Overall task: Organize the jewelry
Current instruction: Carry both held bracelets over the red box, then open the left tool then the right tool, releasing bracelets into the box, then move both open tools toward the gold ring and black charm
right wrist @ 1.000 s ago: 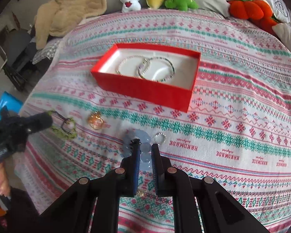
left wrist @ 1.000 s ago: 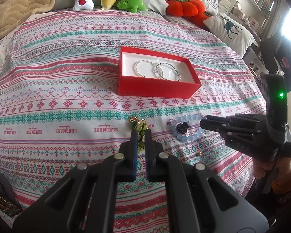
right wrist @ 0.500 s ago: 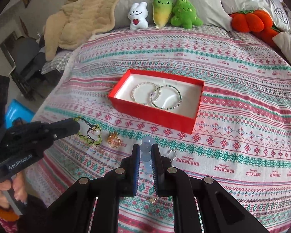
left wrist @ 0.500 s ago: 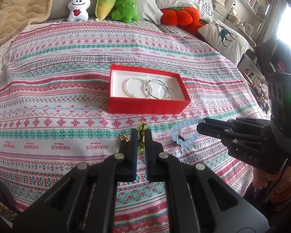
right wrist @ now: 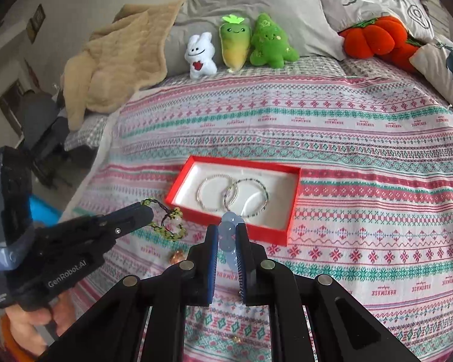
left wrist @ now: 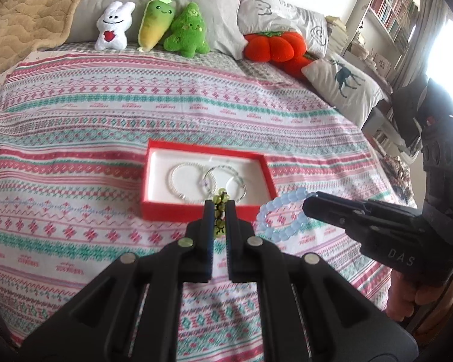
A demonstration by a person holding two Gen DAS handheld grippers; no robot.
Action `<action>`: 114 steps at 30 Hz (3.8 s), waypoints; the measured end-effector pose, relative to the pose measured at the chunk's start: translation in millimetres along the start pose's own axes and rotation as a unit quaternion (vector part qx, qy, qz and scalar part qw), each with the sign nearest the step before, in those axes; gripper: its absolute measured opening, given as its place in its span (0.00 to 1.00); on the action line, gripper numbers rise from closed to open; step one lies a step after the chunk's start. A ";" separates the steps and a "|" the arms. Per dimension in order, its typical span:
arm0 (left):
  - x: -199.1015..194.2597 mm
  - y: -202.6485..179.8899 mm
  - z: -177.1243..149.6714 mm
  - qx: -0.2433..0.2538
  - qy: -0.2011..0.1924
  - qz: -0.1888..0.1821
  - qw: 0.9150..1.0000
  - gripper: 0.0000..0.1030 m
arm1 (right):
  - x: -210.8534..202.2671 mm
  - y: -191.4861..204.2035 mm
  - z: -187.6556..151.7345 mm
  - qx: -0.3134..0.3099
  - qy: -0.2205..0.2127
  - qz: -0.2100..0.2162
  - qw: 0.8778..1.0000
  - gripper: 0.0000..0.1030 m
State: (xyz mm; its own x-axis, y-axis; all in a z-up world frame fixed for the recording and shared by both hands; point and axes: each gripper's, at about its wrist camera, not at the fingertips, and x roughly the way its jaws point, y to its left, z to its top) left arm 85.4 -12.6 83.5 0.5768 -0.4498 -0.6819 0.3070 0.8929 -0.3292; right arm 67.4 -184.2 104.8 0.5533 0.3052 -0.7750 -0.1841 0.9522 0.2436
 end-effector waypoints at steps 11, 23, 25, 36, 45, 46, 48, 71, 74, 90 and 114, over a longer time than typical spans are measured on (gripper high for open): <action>44.6 -0.6 20.7 -0.044 -0.016 -0.057 0.997 0.07 | 1.0 -19.3 24.7 0.022 -0.040 0.005 0.999 0.11; 80.0 38.1 14.6 -0.066 0.020 0.032 0.997 0.07 | 25.3 -20.4 32.9 0.018 -0.031 -0.007 0.999 0.11; 81.5 44.1 12.2 -0.071 0.025 0.044 0.996 0.07 | 31.0 -14.8 34.5 0.013 -0.029 0.004 0.999 0.11; 79.8 40.7 7.3 -0.039 0.029 0.077 0.996 0.07 | 67.5 -18.5 34.7 0.011 -0.009 -0.006 1.000 0.11; 79.0 37.2 9.1 -0.034 0.033 0.094 0.994 0.08 | 69.5 -36.2 33.4 0.011 0.001 -0.041 0.999 0.12; 77.5 35.7 9.3 -0.031 0.033 0.096 0.994 0.08 | 67.8 -36.7 33.4 0.012 0.001 -0.039 0.999 0.13; 73.6 32.9 9.4 -0.024 0.033 0.097 0.994 0.17 | 62.9 -36.1 33.4 0.008 0.003 -0.034 0.999 0.17; 12.4 28.8 -47.5 0.029 0.081 0.142 0.986 0.79 | 26.0 -43.7 -7.3 -0.010 0.060 -0.075 0.995 0.18; 12.0 34.2 -60.3 0.033 0.099 0.146 0.984 0.80 | 26.4 -45.0 -14.8 -0.008 0.074 -0.081 0.994 0.19; 9.1 58.3 -103.4 0.041 0.154 0.151 0.976 0.81 | 31.6 -36.4 -59.8 -0.036 0.101 -0.105 0.989 0.74; 40.4 37.7 -99.8 0.113 0.117 0.060 0.985 0.70 | 70.8 -11.9 -111.5 -0.108 0.160 -0.117 0.974 0.75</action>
State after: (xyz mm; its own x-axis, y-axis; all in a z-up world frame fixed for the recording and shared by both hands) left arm 44.7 4.8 -21.7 0.4373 -0.3003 -0.8477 0.4231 0.9005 -0.1007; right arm 18.2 -174.8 -18.0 0.3258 0.0299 -0.9450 -0.2692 0.9611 -0.0624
